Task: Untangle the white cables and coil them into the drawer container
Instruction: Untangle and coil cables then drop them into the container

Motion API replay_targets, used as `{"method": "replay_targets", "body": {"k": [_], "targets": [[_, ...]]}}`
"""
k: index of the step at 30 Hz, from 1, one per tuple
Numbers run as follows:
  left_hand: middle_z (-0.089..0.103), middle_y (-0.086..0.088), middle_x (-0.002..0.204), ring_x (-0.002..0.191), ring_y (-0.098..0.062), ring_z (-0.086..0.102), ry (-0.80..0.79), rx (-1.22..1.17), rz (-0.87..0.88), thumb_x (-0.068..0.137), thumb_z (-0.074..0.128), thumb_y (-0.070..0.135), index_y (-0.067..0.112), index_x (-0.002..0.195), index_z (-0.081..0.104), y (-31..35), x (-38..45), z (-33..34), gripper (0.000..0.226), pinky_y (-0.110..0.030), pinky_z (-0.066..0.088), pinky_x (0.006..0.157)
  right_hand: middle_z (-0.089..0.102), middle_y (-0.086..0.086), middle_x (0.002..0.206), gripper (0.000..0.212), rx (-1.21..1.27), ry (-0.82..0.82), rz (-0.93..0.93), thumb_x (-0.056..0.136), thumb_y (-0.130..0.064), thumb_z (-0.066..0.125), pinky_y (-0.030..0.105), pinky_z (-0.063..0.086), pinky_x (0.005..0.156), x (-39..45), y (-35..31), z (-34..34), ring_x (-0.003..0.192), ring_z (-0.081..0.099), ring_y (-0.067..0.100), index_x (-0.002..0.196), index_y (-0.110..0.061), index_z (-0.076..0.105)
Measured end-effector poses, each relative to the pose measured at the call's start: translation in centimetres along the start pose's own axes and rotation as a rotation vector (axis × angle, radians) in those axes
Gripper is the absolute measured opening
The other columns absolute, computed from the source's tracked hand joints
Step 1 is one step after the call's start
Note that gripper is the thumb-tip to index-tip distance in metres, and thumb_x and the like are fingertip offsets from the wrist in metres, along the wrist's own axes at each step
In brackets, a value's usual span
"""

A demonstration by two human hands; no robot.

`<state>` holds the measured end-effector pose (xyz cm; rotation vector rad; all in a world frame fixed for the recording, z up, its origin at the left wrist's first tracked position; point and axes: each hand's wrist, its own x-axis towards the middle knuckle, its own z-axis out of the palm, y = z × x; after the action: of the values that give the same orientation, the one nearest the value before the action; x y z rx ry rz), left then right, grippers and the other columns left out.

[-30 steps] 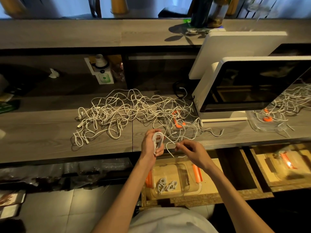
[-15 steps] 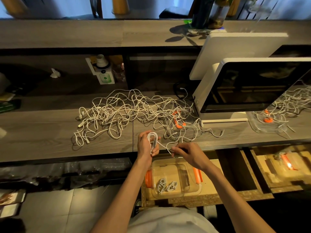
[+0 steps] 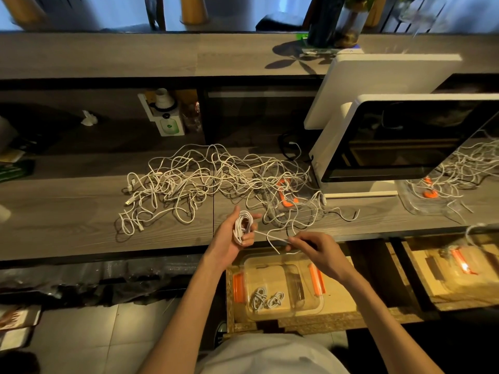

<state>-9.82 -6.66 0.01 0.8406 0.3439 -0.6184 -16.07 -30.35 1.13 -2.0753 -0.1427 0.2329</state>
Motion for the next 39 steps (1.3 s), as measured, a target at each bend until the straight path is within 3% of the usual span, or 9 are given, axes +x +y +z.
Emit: {"method": "replay_targets", "body": {"k": [5,10,13,14,17,23,28,30,39], "targets": [[0.056,-0.008,0.074,0.049,-0.007,0.037,0.054,0.155,0.091,0.108,0.036,0.042,-0.008,0.125,0.059,0.0,0.0,-0.2,0.058,-0.017,0.027,0.042,0.073,-0.011,0.088,0.026,-0.097,-0.055,-0.057,0.101,-0.04,0.056,0.04,0.051,0.07,-0.4,-0.3,-0.9,0.079,0.066,0.018,0.095,-0.03,0.078],[0.066,-0.009,0.077,0.048,-0.008,0.039,0.14,0.578,0.224,0.108,0.035,0.047,0.006,0.111,0.071,-0.9,-0.1,0.7,0.055,-0.018,0.028,0.043,0.074,-0.017,0.089,0.024,-0.137,-0.184,-0.125,0.102,-0.039,0.058,0.025,0.048,0.066,0.4,-2.7,-1.5,0.079,0.067,0.011,0.098,-0.029,0.079],[0.066,-0.009,0.077,0.047,-0.008,0.043,0.121,0.744,0.195,0.108,0.033,0.047,0.011,0.102,0.074,-1.2,-0.6,1.5,0.054,-0.02,0.03,0.044,0.074,-0.003,0.086,0.026,-0.113,-0.209,-0.152,0.102,-0.049,0.056,0.044,0.049,0.066,1.6,-4.4,-1.3,0.073,0.064,0.024,0.098,-0.035,0.078],[0.067,-0.008,0.077,0.047,-0.007,0.046,0.124,0.777,0.172,0.108,0.033,0.047,0.013,0.098,0.073,-1.3,-0.7,1.9,0.054,-0.02,0.032,0.045,0.074,-0.003,0.086,0.025,-0.099,-0.196,-0.158,0.102,-0.047,0.056,0.045,0.05,0.067,2.1,-4.7,-1.2,0.073,0.064,0.023,0.099,-0.035,0.077],[0.067,0.004,0.067,0.051,-0.008,0.052,0.135,0.812,0.105,0.106,0.029,0.054,0.018,0.086,0.07,-1.5,-1.4,3.1,0.058,-0.02,0.034,0.045,0.073,-0.011,0.087,0.022,-0.069,-0.141,-0.189,0.103,-0.031,0.059,0.021,0.047,0.068,3.4,-5.4,-0.8,0.077,0.066,0.008,0.103,-0.021,0.078],[0.039,0.0,0.051,0.041,-0.009,0.03,-0.035,0.69,0.003,0.089,0.009,0.083,0.014,0.075,0.066,-1.6,-1.6,3.6,0.091,-0.018,0.023,0.039,0.07,-0.006,0.078,0.023,-0.112,0.049,-0.166,0.103,-0.032,0.061,0.025,0.043,0.061,5.2,-4.2,0.8,0.067,0.059,0.014,0.094,-0.02,0.077],[0.041,0.0,0.056,0.042,-0.008,0.033,-0.009,0.582,0.07,0.108,0.033,0.046,0.017,0.097,0.059,-1.9,-1.4,3.2,0.041,-0.017,0.023,0.037,0.067,0.005,0.077,0.023,-0.067,0.058,-0.027,0.103,-0.036,0.06,0.03,0.046,0.06,5.2,-1.7,1.8,0.067,0.061,0.019,0.093,-0.016,0.065],[0.044,-0.005,0.059,0.041,-0.01,0.035,0.06,0.572,0.125,0.109,0.034,0.029,0.013,0.097,0.055,-1.9,-1.2,3.1,0.029,-0.017,0.022,0.038,0.066,0.002,0.077,0.021,-0.059,-0.003,0.016,0.105,-0.031,0.057,0.022,0.045,0.06,4.7,-1.4,2.1,0.064,0.059,0.008,0.092,-0.017,0.064],[0.053,-0.01,0.076,0.034,-0.009,0.038,0.297,0.445,0.191,0.104,0.03,0.007,0.012,0.099,0.049,-2.5,-0.1,2.3,0.02,-0.016,0.022,0.035,0.054,-0.003,0.065,0.028,0.041,-0.094,0.113,0.109,-0.025,0.05,0.02,0.037,0.053,2.6,-1.1,3.8,0.056,0.047,0.007,0.087,-0.026,0.068]]}}
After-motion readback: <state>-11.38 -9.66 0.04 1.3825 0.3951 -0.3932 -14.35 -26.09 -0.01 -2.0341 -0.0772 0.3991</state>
